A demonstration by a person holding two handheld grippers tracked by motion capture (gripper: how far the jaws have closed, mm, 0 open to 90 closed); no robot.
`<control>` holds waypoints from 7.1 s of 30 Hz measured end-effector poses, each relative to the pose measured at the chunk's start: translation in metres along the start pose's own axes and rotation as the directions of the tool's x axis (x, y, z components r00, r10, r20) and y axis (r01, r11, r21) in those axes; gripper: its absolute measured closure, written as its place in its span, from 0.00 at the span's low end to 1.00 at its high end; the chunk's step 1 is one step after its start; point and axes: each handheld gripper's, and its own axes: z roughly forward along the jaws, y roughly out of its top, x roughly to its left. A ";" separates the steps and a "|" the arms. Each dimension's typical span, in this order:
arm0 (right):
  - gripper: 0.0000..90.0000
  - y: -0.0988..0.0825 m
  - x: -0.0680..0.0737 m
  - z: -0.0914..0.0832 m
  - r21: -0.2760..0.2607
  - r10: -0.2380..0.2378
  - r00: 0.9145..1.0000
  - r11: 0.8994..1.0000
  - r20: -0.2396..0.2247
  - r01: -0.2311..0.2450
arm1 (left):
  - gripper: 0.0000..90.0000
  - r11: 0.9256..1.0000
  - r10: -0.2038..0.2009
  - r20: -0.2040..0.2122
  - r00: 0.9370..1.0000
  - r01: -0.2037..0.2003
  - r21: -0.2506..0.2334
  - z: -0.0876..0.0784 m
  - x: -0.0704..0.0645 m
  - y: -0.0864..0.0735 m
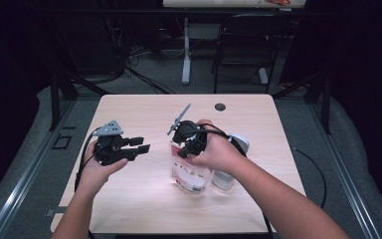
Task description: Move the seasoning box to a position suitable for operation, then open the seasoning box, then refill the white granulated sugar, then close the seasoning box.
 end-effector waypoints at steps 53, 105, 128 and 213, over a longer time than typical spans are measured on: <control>1.00 -0.004 0.002 -0.066 -0.085 -0.101 0.994 0.992 -0.030 0.099 | 0.47 0.992 0.129 0.252 0.959 -0.123 -0.039 0.043 -0.029 -0.005; 1.00 0.007 0.010 -0.071 -0.124 -0.167 0.985 0.979 -0.048 0.160 | 0.28 0.983 0.162 0.377 0.912 -0.182 0.019 0.085 -0.052 -0.024; 1.00 0.008 0.013 -0.073 -0.134 -0.190 0.980 0.974 -0.051 0.182 | 0.40 0.984 0.161 0.410 0.898 -0.181 0.009 0.092 -0.053 -0.031; 0.98 -0.049 -0.025 -0.061 -0.227 -0.065 0.995 0.973 -0.071 0.048 | 0.69 0.953 0.172 0.303 0.938 -0.236 0.192 0.072 -0.041 -0.024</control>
